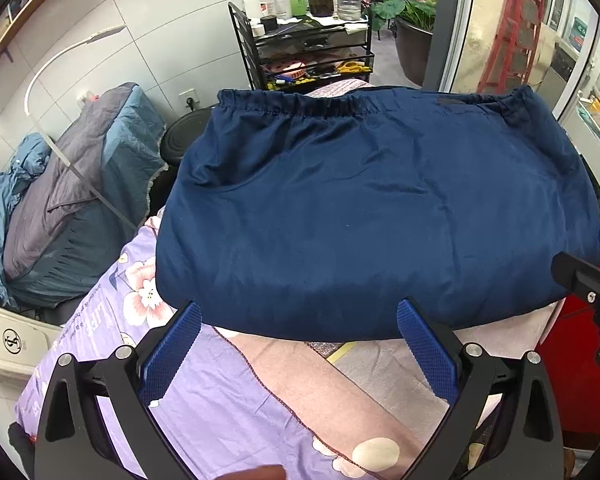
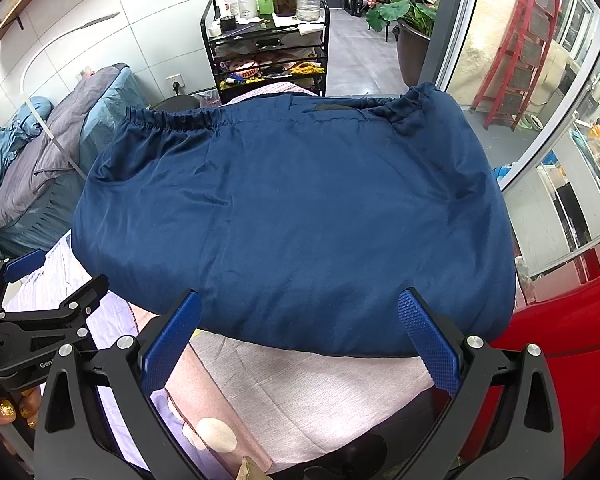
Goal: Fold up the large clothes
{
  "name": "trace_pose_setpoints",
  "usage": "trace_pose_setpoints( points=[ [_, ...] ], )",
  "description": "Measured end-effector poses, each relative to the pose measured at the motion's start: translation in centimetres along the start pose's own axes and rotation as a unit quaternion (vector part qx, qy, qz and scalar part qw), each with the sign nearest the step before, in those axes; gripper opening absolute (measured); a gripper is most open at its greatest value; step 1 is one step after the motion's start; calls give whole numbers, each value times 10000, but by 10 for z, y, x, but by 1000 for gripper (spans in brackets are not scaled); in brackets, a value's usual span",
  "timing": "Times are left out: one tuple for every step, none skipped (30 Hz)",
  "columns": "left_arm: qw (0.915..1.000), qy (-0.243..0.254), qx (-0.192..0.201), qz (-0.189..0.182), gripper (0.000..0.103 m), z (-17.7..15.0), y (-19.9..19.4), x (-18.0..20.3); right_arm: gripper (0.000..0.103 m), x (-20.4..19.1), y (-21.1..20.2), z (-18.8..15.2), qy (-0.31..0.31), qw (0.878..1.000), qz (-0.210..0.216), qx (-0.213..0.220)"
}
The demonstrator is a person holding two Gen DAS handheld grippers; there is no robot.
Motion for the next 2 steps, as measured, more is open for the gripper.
trace_pose_setpoints(
  points=[
    [10000, -1, -13, 5, 97, 0, 0, 1, 97, 0, 1, 0, -3, 10000, 2, -5],
    [10000, 0, -32, 5, 97, -1, 1, 1, 97, 0, 1, 0, 0, 10000, 0, -12]
  ],
)
Point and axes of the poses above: each gripper's, at about its wrist camera, not at the fingertips, and y roughly the way its jaws point, x to its right, z to its top, the point moved 1 cm from there along y, roughly the way its jaws point, and after that the axes turned 3 degrees about y, right-handed, at the moved point
